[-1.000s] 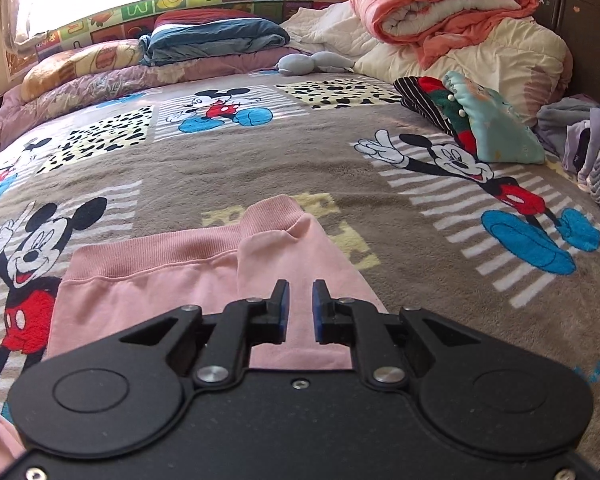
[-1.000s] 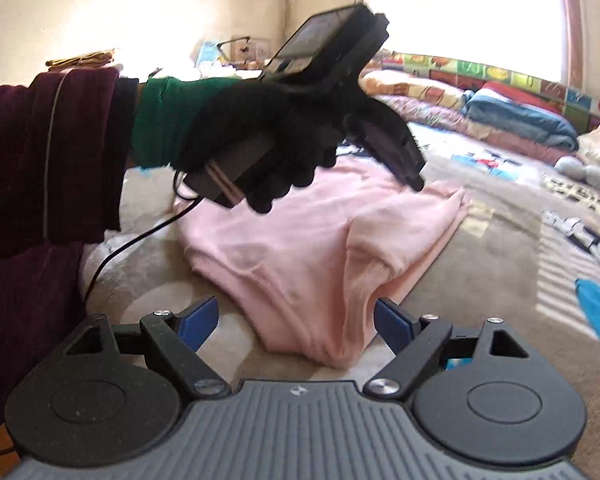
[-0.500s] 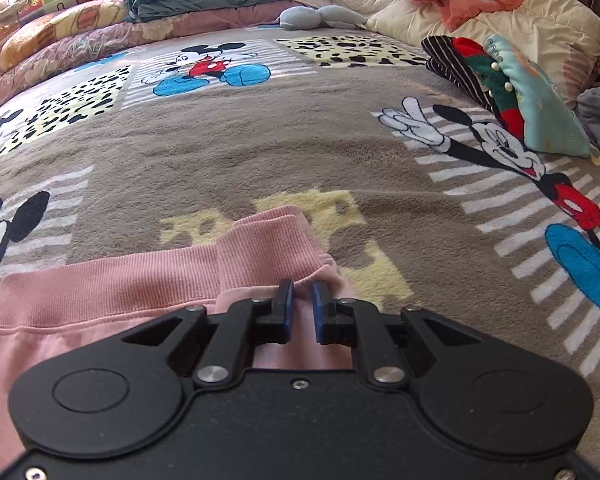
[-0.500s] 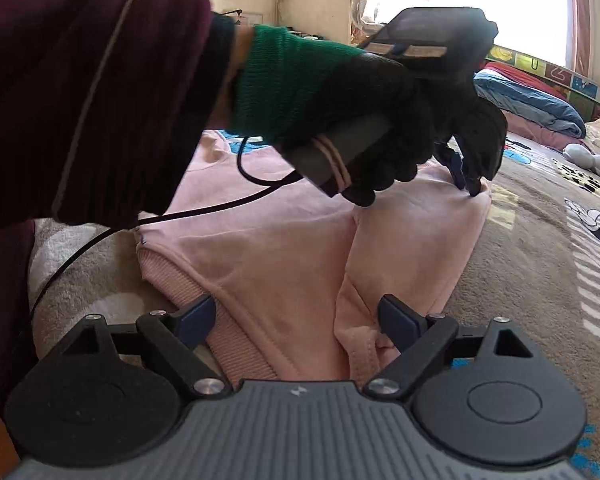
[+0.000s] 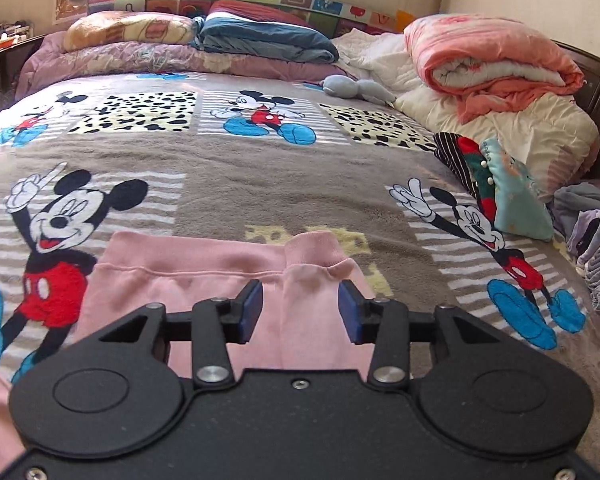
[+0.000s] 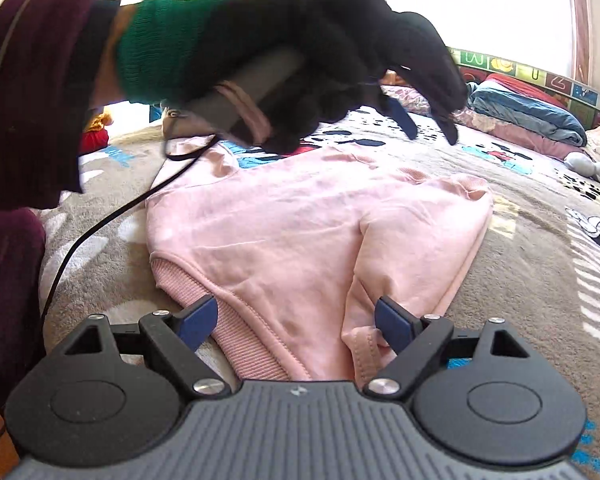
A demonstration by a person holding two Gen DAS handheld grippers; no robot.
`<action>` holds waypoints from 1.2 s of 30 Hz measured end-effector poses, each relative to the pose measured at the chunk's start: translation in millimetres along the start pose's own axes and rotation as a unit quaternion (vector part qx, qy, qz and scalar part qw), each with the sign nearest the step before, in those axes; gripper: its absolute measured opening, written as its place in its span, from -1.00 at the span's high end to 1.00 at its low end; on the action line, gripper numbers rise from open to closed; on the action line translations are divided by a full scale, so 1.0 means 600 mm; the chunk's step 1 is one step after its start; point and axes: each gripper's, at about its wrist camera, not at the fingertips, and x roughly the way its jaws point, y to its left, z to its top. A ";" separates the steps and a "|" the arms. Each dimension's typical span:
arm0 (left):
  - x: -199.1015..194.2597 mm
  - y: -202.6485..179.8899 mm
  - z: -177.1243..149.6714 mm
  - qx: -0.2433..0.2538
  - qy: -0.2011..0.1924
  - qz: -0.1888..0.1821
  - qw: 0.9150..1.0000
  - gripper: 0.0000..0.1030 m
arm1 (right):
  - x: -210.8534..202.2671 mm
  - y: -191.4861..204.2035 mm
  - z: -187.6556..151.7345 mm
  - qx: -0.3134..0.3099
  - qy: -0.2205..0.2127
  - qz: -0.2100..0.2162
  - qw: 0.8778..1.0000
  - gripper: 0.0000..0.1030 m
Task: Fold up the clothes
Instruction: 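Move the left gripper to the ribbed sleeve cuff and grasp it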
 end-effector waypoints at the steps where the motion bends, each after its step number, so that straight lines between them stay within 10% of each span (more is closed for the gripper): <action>1: -0.027 0.017 -0.015 -0.016 -0.009 0.001 1.000 0.12 | -0.011 0.000 0.001 0.009 -0.005 -0.001 1.000 -0.65; 10: -0.193 0.156 -0.164 -0.156 -0.052 0.027 0.986 -0.13 | -0.112 -0.018 -0.015 0.120 -0.043 -0.027 0.991 -0.64; 20: -0.236 0.289 -0.258 -0.300 -0.036 0.019 0.953 -0.21 | -0.130 -0.098 -0.092 0.388 -0.081 -0.022 0.918 -0.29; 36: -0.181 0.429 -0.244 -0.466 -0.078 -0.016 0.881 -0.09 | -0.086 -0.011 -0.052 0.298 -0.045 0.031 0.953 -0.28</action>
